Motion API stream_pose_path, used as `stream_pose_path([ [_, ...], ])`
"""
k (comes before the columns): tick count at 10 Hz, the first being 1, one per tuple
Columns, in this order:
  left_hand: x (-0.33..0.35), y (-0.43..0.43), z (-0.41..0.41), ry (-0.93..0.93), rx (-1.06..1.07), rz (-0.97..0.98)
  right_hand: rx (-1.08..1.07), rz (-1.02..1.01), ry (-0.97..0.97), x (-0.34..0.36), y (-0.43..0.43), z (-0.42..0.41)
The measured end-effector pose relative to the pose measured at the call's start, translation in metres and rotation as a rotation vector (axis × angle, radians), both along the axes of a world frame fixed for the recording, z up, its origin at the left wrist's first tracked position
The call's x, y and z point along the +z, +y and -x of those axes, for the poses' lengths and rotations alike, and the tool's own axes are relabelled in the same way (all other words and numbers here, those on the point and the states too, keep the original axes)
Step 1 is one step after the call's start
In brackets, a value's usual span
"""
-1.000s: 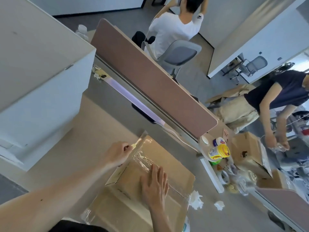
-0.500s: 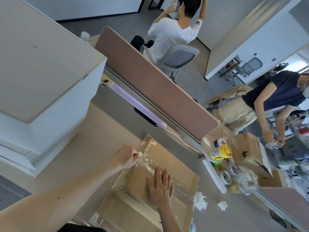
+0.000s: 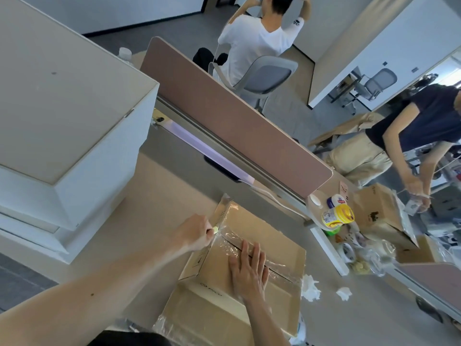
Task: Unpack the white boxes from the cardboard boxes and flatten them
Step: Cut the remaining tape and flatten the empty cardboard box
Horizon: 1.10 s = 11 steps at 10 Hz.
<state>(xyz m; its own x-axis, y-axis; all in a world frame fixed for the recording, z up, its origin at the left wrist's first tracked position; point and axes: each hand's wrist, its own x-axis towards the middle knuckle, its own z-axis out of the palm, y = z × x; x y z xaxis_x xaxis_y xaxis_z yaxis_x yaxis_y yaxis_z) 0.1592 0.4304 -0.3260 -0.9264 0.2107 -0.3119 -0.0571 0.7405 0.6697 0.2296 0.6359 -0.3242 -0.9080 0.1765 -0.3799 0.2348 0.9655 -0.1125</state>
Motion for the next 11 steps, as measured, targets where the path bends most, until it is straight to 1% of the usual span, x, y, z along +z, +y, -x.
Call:
stream_pose_path([
  [2,-0.007,-0.003,-0.006,0.022,0.001,-0.005,0.036,-0.005,-0.026,-0.007,0.001,0.005],
  [3,-0.005,-0.003,-0.011,0.110,-0.076,-0.026,0.034,-0.003,-0.039,-0.006,-0.001,0.005],
  [4,-0.005,-0.006,-0.016,0.146,-0.118,-0.037,0.019,-0.007,-0.035,-0.005,-0.001,0.005],
  [8,-0.015,-0.011,-0.041,0.161,-0.101,-0.115,0.006,0.006,-0.031,-0.007,0.001,0.006],
  [9,-0.018,-0.015,-0.046,0.119,-0.094,-0.151,0.012,-0.003,-0.039,-0.007,0.001,0.006],
  [10,-0.019,-0.025,-0.058,0.041,-0.027,-0.236,0.020,-0.011,-0.035,-0.006,0.002,0.008],
  [11,-0.027,-0.044,-0.069,-0.130,0.188,-0.381,0.029,-0.012,-0.032,-0.007,0.003,0.008],
])
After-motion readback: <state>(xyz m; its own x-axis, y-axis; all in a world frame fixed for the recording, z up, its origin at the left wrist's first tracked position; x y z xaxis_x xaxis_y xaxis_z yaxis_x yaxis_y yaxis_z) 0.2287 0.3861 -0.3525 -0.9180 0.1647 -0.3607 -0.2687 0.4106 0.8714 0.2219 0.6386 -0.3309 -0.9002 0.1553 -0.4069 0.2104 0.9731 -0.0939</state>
